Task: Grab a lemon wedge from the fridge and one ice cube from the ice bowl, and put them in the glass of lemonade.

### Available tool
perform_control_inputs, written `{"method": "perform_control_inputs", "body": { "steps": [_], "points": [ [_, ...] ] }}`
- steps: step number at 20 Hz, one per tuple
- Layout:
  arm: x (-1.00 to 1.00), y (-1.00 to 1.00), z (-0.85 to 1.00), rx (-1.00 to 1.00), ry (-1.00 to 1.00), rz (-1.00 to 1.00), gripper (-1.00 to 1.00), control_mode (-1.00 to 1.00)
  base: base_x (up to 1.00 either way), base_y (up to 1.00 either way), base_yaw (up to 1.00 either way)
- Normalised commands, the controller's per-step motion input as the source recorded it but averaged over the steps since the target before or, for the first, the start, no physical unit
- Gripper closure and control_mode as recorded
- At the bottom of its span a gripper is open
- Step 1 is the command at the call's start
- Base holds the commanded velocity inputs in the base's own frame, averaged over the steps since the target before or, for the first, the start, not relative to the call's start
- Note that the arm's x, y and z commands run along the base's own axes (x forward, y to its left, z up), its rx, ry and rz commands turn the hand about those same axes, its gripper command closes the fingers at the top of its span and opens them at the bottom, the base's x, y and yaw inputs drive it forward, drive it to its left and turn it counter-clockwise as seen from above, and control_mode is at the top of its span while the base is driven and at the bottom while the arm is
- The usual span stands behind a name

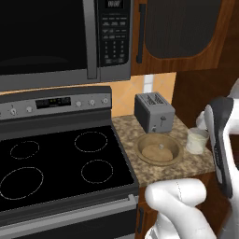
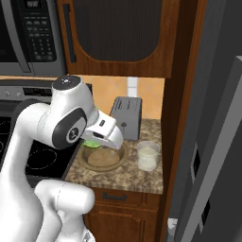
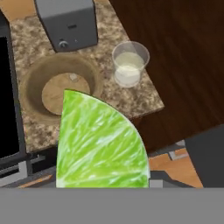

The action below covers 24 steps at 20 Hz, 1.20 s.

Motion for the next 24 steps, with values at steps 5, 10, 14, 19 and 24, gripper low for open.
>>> {"method": "perform_control_inputs", "body": {
  "steps": [5, 10, 14, 19, 24],
  "points": [
    [1.00, -0.83, -0.66, 0.01, 0.31, -0.07, 1.00, -1.00, 0.00, 0.00, 0.00],
    [0.78, -0.27, -0.39, 0.04, 0.05, 0.00, 1.00, -1.00, 0.00, 0.00, 0.00],
    [0.52, -0.06, -0.54, 0.08, -0.07, 0.00, 1.00, -1.00, 0.00, 0.00, 0.00],
    [0.39, -0.15, -0.28, 0.01, -0.04, 0.00, 1.00, -1.00, 0.00, 0.00, 0.00],
    [0.00, -0.09, -0.10, 0.00, -0.20, 0.00, 1.00, -1.00, 0.00, 0.00, 0.00]
  ]
}}
